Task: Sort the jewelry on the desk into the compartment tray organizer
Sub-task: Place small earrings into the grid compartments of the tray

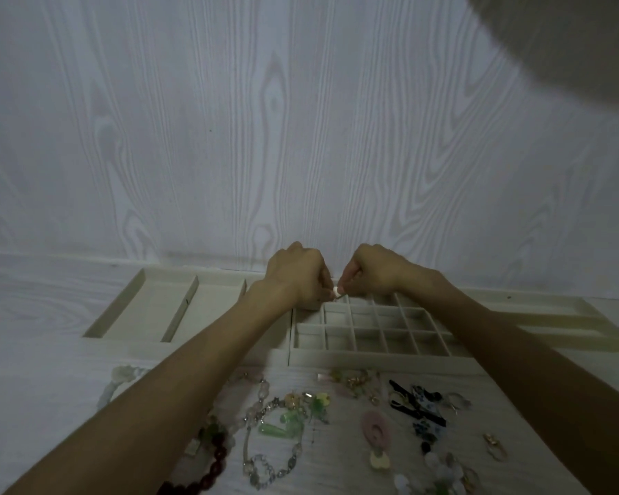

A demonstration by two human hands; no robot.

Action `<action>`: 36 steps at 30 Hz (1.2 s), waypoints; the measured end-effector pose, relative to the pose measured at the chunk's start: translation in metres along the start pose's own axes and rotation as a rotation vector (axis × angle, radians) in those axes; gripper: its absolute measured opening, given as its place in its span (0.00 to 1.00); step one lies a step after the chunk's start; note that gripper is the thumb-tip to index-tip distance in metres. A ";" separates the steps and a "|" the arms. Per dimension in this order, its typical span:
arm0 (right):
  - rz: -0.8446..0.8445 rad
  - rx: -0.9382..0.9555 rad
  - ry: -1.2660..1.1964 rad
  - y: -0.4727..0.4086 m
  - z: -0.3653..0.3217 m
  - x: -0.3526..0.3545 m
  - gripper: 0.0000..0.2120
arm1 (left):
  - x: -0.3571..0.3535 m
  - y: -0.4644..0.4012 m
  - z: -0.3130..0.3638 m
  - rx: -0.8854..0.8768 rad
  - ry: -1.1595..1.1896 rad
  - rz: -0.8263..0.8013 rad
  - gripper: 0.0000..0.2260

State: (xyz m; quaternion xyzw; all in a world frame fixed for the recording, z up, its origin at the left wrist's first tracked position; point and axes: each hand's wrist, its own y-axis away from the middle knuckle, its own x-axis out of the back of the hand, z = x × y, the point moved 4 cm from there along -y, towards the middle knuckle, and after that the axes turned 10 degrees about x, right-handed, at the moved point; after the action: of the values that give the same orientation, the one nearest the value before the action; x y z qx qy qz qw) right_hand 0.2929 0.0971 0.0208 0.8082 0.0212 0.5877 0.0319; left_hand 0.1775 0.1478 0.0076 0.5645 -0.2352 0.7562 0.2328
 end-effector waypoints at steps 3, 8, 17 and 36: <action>-0.021 -0.018 0.068 -0.004 -0.003 -0.002 0.09 | 0.001 0.002 -0.001 0.053 0.030 0.003 0.13; 0.053 -0.042 0.131 -0.002 -0.008 0.001 0.09 | 0.005 -0.001 0.002 0.158 0.020 0.007 0.14; 0.198 0.044 0.212 0.003 -0.009 -0.003 0.05 | -0.001 0.002 0.007 0.148 -0.010 -0.100 0.14; 0.047 0.220 -0.240 0.084 -0.033 0.002 0.06 | 0.032 0.082 -0.002 -0.215 0.328 -0.485 0.08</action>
State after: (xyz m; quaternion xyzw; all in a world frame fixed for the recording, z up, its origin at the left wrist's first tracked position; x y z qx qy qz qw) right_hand 0.2622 0.0145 0.0394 0.8715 0.0627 0.4817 -0.0680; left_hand 0.1172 0.0875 0.0305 0.4466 -0.1315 0.7304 0.4997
